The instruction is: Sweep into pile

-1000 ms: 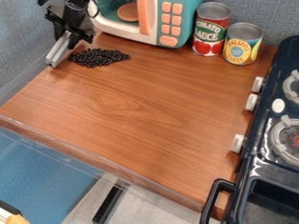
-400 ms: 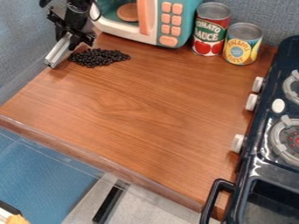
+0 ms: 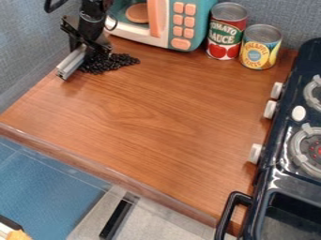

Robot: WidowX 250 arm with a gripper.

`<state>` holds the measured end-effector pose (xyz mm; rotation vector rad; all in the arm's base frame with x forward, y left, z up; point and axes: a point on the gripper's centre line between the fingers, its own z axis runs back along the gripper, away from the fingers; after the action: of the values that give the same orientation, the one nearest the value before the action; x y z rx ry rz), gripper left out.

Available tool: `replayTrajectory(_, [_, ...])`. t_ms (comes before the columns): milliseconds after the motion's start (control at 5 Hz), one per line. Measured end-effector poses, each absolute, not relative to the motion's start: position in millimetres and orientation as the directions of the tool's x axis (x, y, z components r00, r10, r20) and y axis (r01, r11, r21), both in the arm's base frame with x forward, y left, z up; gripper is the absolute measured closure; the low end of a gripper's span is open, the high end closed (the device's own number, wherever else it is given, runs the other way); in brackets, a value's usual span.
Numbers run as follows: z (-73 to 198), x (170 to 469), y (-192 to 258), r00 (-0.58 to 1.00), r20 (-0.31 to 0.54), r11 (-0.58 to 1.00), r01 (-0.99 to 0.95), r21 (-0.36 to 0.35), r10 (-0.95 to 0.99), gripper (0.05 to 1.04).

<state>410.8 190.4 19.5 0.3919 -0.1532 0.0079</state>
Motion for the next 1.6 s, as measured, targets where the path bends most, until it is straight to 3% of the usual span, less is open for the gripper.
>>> replayTrajectory(800, [23,412,190,0.989,0.150,0.928,-0.048,0.370,-0.009,0.695])
replayTrajectory(1600, [16,412,158,0.981,0.161,0.920,0.036,0.391,-0.107,0.695])
